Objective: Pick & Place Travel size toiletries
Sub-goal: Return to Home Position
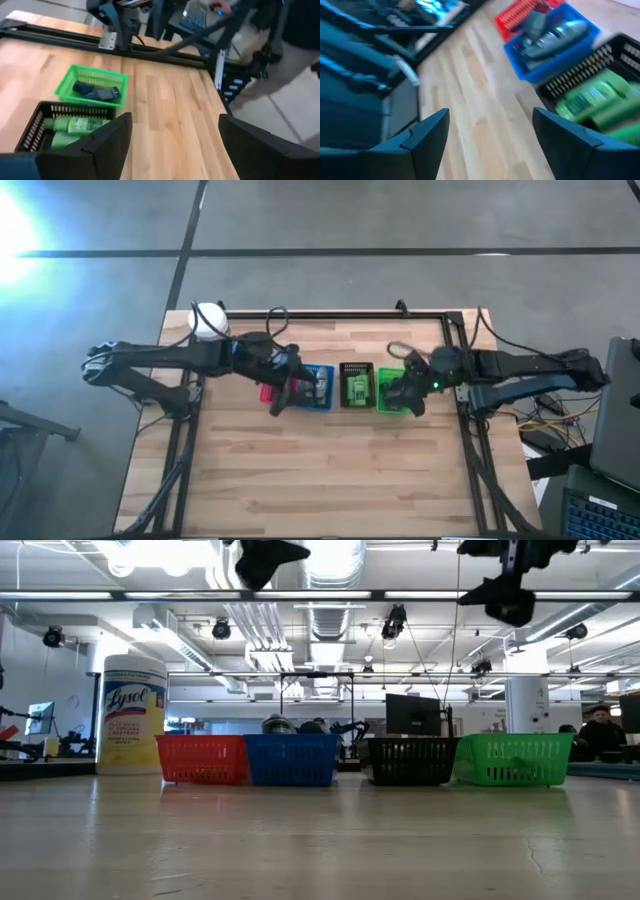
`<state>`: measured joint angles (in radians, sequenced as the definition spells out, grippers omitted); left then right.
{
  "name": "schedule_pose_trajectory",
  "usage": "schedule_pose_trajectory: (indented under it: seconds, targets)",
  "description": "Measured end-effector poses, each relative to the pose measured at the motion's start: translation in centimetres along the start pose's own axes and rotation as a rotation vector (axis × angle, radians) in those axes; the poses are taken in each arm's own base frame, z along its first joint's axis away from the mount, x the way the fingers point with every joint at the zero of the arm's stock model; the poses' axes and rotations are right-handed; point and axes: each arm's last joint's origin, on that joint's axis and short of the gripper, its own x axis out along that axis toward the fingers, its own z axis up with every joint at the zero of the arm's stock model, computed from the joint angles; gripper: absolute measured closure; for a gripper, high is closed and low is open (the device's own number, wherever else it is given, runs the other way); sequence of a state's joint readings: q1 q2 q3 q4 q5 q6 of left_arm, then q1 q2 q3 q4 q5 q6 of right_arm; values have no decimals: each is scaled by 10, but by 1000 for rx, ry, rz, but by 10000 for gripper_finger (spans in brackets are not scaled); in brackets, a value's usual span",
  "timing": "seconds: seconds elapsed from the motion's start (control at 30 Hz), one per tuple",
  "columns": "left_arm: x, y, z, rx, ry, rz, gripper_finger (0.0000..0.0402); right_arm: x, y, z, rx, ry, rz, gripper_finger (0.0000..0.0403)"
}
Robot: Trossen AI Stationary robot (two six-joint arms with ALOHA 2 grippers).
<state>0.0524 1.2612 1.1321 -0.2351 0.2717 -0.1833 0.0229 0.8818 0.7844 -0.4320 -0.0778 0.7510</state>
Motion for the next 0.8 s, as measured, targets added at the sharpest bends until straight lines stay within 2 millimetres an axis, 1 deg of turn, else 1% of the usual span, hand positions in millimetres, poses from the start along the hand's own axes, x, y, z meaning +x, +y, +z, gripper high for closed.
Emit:
schedule_pose_trajectory:
  seconds: [0.1,0.17,0.23,0.37,0.5,0.63,0.8]
  targets:
    - [-5,5,-12,-41,-68,25,101,-5,-17,6,-11,-25,97,130]
    - [-12,5,-19,-59,-134,30,101,-13,-25,8,-26,-63,162,135]
    - [-22,3,-23,-70,-219,11,101,-25,-33,6,-41,-106,191,140]
    - [-49,-2,-38,-81,-349,-2,101,-51,-41,-6,-87,-225,219,150]
    - [-72,-2,-64,-96,-388,46,101,-66,-48,-23,-139,-302,258,157]
    - [-84,1,-91,-115,-443,65,101,-69,-59,-41,-169,-367,300,165]
    - [-91,5,-122,-99,-550,71,101,-59,-75,-60,-233,-475,367,172]
